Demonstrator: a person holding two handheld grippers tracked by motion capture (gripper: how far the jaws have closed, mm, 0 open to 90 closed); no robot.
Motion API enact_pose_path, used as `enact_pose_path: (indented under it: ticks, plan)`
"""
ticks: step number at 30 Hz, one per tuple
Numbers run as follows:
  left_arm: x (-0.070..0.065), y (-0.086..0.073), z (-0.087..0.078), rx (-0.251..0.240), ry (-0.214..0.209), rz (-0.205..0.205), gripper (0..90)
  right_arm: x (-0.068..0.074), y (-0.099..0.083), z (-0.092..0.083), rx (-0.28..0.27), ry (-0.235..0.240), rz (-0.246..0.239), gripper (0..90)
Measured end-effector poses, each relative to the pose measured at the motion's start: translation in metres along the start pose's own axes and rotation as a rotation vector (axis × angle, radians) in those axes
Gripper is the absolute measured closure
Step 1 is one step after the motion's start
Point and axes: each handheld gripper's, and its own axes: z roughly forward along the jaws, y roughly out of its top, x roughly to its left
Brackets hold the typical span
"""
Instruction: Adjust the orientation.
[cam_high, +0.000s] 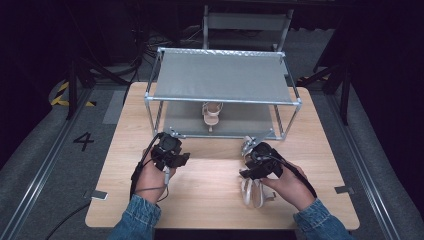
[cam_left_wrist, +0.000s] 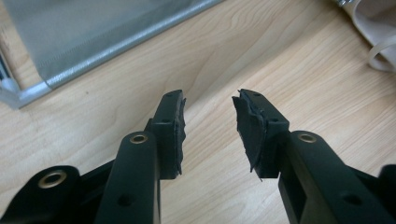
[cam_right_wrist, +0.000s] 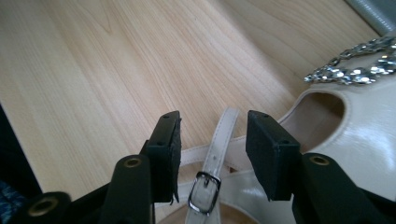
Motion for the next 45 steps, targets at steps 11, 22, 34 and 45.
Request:
enact_pose_path:
  ticks: [11, 22, 34, 45]
  plan:
    - [-0.003, 0.000, 0.006, 0.050, 0.013, 0.049, 67.1, 0.006, 0.003, 0.008, 0.047, -0.036, -0.046, 81.7]
    - [-0.003, 0.004, 0.008, 0.064, 0.010, 0.074, 67.3, 0.007, -0.008, -0.027, -0.022, -0.093, -0.045, 81.7]
    - [-0.008, 0.014, 0.016, 0.085, -0.006, 0.108, 67.2, -0.026, -0.037, -0.058, -0.068, -0.154, 0.061, 81.6]
    - [-0.004, 0.014, 0.020, 0.097, -0.014, 0.095, 66.6, -0.060, -0.057, -0.055, -0.053, -0.171, 0.174, 81.4]
